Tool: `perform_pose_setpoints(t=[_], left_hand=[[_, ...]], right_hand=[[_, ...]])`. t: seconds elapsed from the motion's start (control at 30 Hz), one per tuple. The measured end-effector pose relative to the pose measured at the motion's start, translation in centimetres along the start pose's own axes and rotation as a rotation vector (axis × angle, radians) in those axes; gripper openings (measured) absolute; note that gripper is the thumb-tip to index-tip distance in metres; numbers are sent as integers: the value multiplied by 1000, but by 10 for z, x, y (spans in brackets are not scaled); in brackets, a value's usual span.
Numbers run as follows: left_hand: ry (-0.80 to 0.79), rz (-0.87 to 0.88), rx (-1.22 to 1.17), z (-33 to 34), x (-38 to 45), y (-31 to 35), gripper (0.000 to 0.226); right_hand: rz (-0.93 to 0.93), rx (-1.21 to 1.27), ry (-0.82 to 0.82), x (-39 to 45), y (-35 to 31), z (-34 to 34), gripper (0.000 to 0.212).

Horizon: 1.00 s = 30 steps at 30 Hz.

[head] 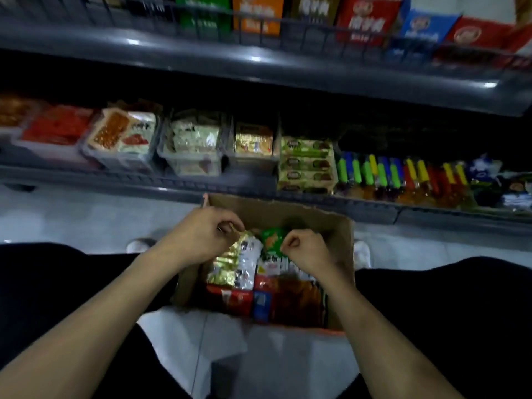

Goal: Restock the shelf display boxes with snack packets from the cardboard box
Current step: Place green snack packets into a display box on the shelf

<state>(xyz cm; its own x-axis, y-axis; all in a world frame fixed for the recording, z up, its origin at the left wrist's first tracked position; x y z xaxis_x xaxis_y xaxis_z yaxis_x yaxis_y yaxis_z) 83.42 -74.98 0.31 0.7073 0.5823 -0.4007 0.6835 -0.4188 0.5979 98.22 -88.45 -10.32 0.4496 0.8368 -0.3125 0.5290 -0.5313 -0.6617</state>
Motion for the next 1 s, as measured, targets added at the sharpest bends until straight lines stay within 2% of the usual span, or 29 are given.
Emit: perform_pose_setpoints(t=[0.17, 0.23, 0.3, 0.37, 0.4, 0.53, 0.63, 0.8, 0.87, 0.93, 1.0], left_hand=[[-84, -148, -25, 69, -5, -36, 18], [-103, -243, -131, 92, -6, -53, 19], [-103, -361, -293, 112, -8, -73, 32], [-71, -469, -383, 129, -12, -94, 38], [-77, -524, -394, 137, -14, -100, 33], [-94, -644, -493, 150, -19, -111, 20], [-67, -696, -530, 143, -22, -117, 21], [-51, -740, -580, 139, -22, -120, 20], [-51, -751, -600, 139, -22, -121, 20], [-53, -738, -596, 139, -22, -121, 21], [-69, -717, -580, 138, -21, -118, 22]], right_hand=[[334, 130, 26, -12, 85, 67, 6], [407, 187, 13, -17, 104, 91, 7], [548, 365, 0, -20, 123, 116, 11], [700, 619, 39, -23, 131, 135, 7], [741, 704, 65, -23, 132, 140, 5], [852, 1027, 109, -22, 119, 153, 26], [913, 1182, 150, -19, 109, 157, 35], [929, 1179, 120, -12, 107, 164, 34], [935, 1160, 100, -10, 108, 164, 25], [950, 1114, 58, -9, 112, 166, 5], [943, 1023, -2, -5, 114, 167, 5]])
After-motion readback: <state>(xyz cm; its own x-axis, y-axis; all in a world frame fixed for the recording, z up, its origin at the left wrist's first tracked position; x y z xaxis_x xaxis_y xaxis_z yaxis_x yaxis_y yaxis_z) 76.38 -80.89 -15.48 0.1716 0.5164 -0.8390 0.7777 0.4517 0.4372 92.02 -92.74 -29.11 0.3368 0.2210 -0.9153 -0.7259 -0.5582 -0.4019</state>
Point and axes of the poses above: each hand's wrist, its own x-axis towards the middle knuckle, its own z-axis out of the palm, y = z × x, the point moved 9 cm from there along x, towards the middle knuckle, and after that the axes turned 11 degrees about -z, right-handed, at the moved point
